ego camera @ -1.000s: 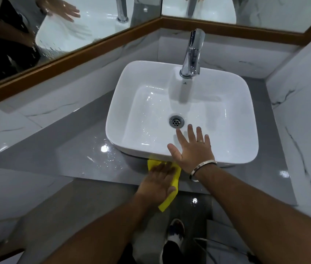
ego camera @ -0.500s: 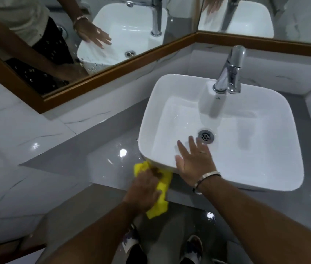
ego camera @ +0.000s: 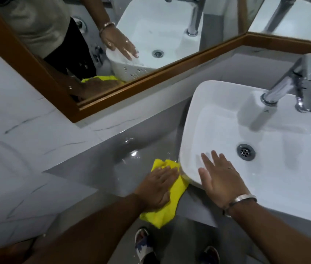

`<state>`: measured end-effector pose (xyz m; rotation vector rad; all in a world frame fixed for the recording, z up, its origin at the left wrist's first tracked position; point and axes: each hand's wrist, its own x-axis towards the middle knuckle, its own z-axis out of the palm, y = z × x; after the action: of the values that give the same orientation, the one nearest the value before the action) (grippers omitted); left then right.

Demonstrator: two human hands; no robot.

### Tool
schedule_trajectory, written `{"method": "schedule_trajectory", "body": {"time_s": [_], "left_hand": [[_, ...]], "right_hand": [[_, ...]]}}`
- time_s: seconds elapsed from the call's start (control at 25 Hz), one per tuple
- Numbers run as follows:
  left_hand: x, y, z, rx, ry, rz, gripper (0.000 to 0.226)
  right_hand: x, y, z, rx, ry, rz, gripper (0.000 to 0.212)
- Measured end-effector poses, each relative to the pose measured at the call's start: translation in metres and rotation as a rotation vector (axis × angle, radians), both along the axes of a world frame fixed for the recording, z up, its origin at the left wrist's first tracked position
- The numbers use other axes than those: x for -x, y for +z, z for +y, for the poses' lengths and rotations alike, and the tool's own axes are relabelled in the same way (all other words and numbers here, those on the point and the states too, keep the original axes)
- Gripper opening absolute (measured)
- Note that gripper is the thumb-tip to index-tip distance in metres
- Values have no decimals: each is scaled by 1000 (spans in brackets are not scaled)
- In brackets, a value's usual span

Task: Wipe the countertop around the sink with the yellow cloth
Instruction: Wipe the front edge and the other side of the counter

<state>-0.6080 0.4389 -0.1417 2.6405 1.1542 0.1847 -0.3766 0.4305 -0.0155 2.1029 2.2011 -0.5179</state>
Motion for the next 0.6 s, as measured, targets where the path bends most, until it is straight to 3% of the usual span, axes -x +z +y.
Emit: {"method": "schedule_trajectory", "body": {"time_s": [0.12, 0.16, 0.2, 0.28, 0.36, 0.4, 0.52, 0.6], "left_hand": [[44, 9, 42, 103, 568, 72, 67], [51, 7, 41, 100, 662, 75, 70], [49, 8, 37, 124, 650, 59, 73], [21, 8, 22, 178, 356, 35, 76], [-6, -1, 47, 45, 103, 66, 77], [-14, 2, 74, 21, 181, 86, 77], [-4, 3, 117, 148, 798, 29, 78], [4, 9, 73, 198, 928, 3, 80]], "right_hand": [[6, 5, -3, 6, 13, -21, 70], [8, 5, -4, 6, 14, -26, 70], [9, 6, -4, 4, 12, -28, 70], [8, 7, -3, 5, 10, -37, 70], [7, 5, -2, -4, 16, -40, 73], [7, 2, -2, -9, 13, -34, 75], [5, 1, -1, 6, 5, 4, 77], [4, 1, -2, -1, 3, 16, 80]]}}
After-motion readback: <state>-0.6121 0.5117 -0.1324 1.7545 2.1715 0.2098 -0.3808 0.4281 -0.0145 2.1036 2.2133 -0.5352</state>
